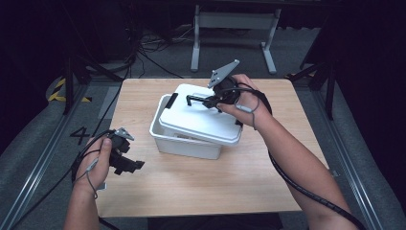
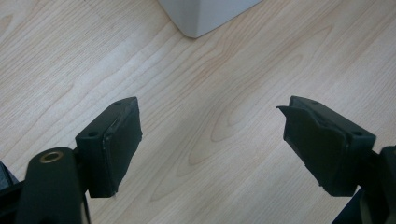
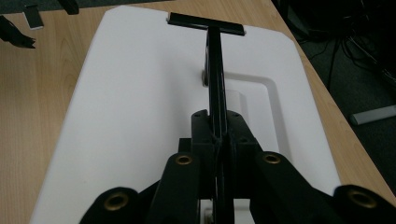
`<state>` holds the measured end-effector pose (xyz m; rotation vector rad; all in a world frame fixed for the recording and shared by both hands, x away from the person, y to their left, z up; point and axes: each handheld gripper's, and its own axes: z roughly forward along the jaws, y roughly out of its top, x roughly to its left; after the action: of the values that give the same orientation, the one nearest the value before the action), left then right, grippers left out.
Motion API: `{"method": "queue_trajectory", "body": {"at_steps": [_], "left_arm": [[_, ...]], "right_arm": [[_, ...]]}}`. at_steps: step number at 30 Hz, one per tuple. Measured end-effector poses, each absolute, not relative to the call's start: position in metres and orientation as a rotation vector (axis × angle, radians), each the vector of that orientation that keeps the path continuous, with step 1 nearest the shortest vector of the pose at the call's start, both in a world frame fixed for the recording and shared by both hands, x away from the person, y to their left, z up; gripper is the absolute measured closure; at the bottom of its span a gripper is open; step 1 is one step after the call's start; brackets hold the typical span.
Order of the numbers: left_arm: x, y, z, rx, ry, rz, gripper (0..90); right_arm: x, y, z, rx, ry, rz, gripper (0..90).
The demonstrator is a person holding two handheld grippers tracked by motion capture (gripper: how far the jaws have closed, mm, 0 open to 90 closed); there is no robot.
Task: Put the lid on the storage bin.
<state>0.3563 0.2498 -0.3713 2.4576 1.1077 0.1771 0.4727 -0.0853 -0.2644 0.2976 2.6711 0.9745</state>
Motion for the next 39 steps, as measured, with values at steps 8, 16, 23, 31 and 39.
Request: {"method": "queue_trajectory", "body": {"at_steps": [8,16,23,31,39], "left_arm": [[0.349,0.257,-0.372,2.454,1.119,0.188,19.8],[0.343,0.261,-0.374,2.449,1.145,0.183,19.8],[0.341,0.264,-0.373,2.441,1.152,0.19,19.8],[0.342,0.262,-0.373,2.445,1.146,0.189,19.8],[0.344,0.261,-0.373,2.451,1.142,0.185,19.8]], "right_arm": [[0.476,-0.066,-0.271,0.252,2.687,0.997,84.5],[0.486,-0.049,-0.286,0.196,2.717,1.001,84.5],[0.493,-0.048,-0.297,0.201,2.735,1.01,84.4],[0.496,-0.05,-0.301,0.176,2.752,1.01,84.2],[0.498,-0.056,-0.301,0.186,2.782,0.97,84.3]]}}
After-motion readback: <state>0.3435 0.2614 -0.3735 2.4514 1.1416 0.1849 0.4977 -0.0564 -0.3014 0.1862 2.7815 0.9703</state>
